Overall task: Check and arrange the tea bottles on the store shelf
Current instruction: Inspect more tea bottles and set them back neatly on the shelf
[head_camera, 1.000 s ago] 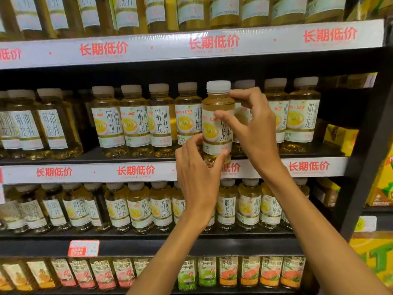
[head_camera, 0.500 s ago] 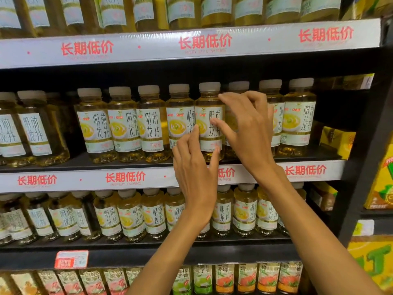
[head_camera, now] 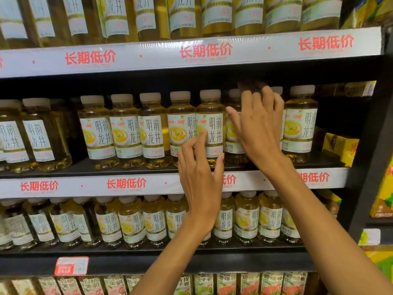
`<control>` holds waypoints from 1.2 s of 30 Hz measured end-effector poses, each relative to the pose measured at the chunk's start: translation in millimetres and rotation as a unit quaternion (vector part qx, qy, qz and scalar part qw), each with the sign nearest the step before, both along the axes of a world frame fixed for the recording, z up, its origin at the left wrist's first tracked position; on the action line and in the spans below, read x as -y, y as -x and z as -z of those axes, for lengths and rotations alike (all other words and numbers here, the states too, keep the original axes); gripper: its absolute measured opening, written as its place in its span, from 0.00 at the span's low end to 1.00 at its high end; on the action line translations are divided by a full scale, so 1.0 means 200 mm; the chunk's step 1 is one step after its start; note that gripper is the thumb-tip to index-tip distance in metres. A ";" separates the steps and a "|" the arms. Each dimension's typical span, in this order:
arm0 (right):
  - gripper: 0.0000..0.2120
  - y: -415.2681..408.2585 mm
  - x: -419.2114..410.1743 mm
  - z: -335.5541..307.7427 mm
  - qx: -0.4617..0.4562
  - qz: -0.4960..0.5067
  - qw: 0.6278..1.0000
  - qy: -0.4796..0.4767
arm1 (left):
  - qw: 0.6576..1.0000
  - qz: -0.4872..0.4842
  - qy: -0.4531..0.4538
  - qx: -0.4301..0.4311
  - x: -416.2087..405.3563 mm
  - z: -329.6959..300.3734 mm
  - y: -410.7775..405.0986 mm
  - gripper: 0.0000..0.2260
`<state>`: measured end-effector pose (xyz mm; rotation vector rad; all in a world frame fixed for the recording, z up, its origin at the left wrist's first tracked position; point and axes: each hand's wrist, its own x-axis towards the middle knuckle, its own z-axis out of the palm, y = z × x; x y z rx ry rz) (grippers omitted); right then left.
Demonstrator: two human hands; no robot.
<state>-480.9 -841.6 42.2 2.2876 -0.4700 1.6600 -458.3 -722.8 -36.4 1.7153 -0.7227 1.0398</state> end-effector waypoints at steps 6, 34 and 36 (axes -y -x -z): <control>0.21 0.04 -0.01 0.00 0.052 -0.114 0.992 -0.033 | 1.000 0.009 -0.013 0.008 -0.01 0.00 0.00 0.24; 0.25 0.41 -0.19 0.06 -0.033 -0.676 0.474 -0.564 | 0.647 0.646 -0.011 -0.404 -0.27 0.01 0.28 0.21; 0.22 0.43 -0.21 0.06 -0.032 -0.680 0.492 -0.542 | 0.686 0.609 -0.021 -0.398 -0.28 0.03 0.28 0.21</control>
